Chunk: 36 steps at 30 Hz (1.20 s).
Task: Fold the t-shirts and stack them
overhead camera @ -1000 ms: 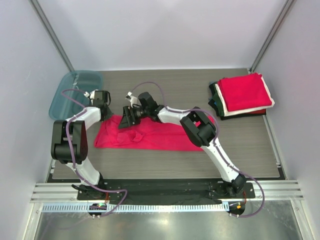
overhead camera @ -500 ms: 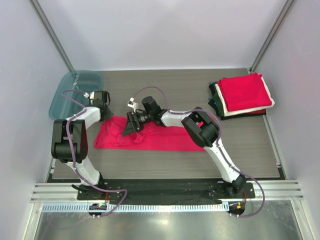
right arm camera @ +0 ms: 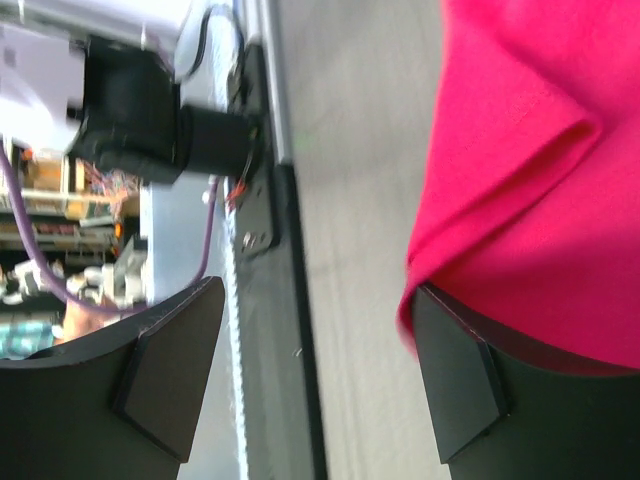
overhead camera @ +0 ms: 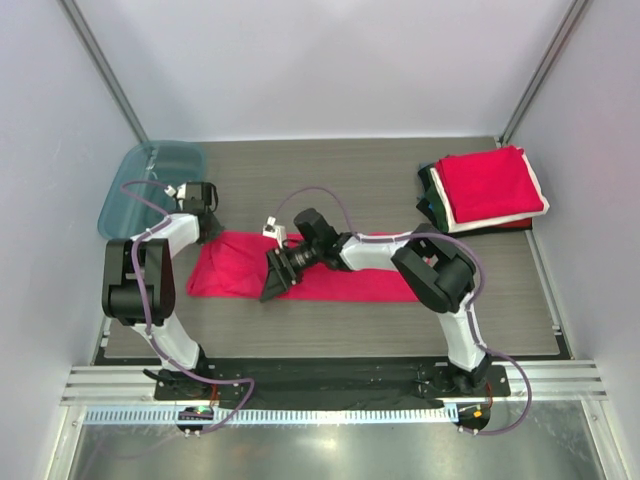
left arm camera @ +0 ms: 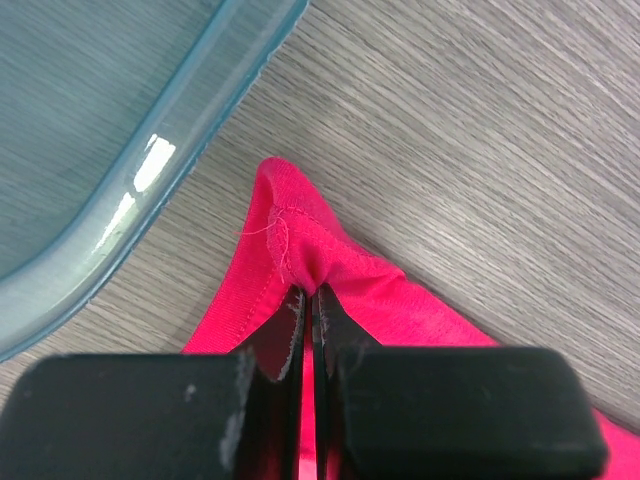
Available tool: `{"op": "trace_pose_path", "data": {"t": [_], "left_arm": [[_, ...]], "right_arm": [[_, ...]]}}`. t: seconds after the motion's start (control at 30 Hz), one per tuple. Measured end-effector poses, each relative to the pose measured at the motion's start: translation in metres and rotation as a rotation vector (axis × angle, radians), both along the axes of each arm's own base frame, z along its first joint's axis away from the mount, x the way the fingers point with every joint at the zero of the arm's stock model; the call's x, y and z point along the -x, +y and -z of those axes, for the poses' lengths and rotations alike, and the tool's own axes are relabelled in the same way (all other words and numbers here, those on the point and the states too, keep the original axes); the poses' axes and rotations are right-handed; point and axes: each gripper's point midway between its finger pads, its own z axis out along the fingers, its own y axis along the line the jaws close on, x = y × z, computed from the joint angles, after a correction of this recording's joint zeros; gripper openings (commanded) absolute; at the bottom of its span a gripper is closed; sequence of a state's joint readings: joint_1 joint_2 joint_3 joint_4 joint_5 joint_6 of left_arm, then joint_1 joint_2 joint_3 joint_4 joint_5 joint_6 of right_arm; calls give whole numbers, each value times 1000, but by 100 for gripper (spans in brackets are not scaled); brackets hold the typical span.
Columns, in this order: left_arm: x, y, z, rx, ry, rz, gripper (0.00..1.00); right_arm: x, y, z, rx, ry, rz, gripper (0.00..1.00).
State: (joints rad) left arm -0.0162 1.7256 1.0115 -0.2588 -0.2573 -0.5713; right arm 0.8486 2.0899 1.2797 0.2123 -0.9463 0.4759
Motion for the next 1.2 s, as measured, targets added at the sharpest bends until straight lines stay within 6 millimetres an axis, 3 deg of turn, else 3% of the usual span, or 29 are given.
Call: {"op": "trace_pose_path", "data": {"t": [0.13,0.23,0.43,0.63,0.73,0.9,1.03,1.2], "left_arm": [[0,0,0,0,0,1,0],[0,0,0,0,0,1,0],[0,0,0,0,0,1,0],[0,0,0,1,0,2,0],[0,-1,0,4,0,4,0],[0,-1,0,5,0,5,0],[0,-1,0,5,1,5,0],[0,-1,0,6,0,6,0]], "right_arm": [[28,-16,-4,23,-20,-43,81],[35,-22,-7,43,-39,-47,81],[10,-17,-13,71,-100,48,80],[-31,22,-38,-11,-137,144,81],[-43,36,-22,-11,-109,173,81],[-41,42,29,70,-31,179,80],[-30,48,29,65,-20,159,81],[6,51,33,78,-8,102,81]]}}
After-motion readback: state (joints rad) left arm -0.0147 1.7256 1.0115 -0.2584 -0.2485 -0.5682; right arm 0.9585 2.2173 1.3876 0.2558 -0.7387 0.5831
